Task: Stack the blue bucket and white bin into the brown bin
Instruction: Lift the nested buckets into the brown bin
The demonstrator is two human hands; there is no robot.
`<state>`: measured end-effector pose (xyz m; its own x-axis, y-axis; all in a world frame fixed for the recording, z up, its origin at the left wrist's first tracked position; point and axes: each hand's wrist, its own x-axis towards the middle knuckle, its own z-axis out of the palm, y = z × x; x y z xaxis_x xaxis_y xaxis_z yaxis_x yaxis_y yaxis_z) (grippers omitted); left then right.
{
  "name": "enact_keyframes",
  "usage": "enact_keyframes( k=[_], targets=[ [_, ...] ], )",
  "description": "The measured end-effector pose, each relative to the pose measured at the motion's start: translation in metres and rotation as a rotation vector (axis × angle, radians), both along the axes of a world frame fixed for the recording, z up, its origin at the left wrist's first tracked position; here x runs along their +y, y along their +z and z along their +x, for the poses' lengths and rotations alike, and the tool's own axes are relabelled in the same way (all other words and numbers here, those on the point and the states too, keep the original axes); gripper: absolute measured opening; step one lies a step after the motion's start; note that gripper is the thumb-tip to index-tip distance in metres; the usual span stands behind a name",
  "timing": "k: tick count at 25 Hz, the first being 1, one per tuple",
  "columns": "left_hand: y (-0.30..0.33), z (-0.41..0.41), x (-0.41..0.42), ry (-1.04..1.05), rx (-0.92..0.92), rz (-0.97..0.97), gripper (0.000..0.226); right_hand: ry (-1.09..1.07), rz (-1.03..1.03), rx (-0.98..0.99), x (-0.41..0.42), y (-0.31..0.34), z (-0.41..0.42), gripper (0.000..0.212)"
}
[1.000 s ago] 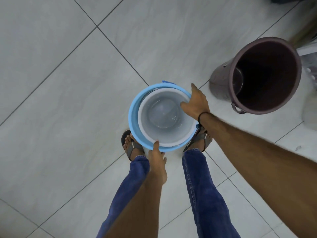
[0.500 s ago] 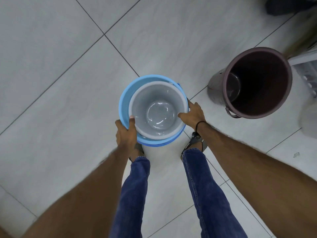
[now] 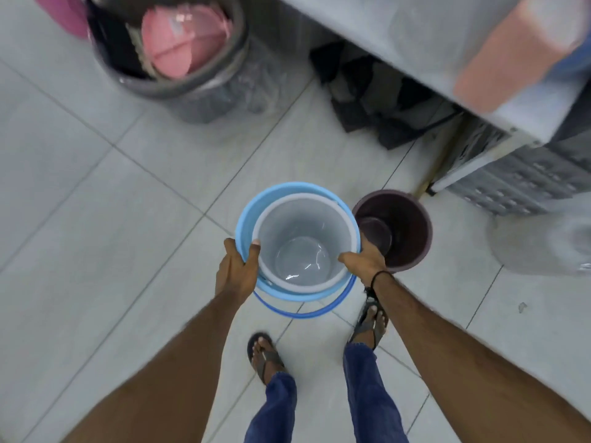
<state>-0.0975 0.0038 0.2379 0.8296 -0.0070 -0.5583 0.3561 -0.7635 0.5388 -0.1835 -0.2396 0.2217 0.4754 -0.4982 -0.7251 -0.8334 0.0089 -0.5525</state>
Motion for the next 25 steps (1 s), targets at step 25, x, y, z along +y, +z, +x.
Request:
enact_keyframes(
  k=[25],
  targets=[
    [-0.227, -0.019, -0.320, -0.357, 0.169, 0.140, 0.049, -0.220, -0.200, 0.336, -0.253, -0.200, -0.095, 0.082]
  ],
)
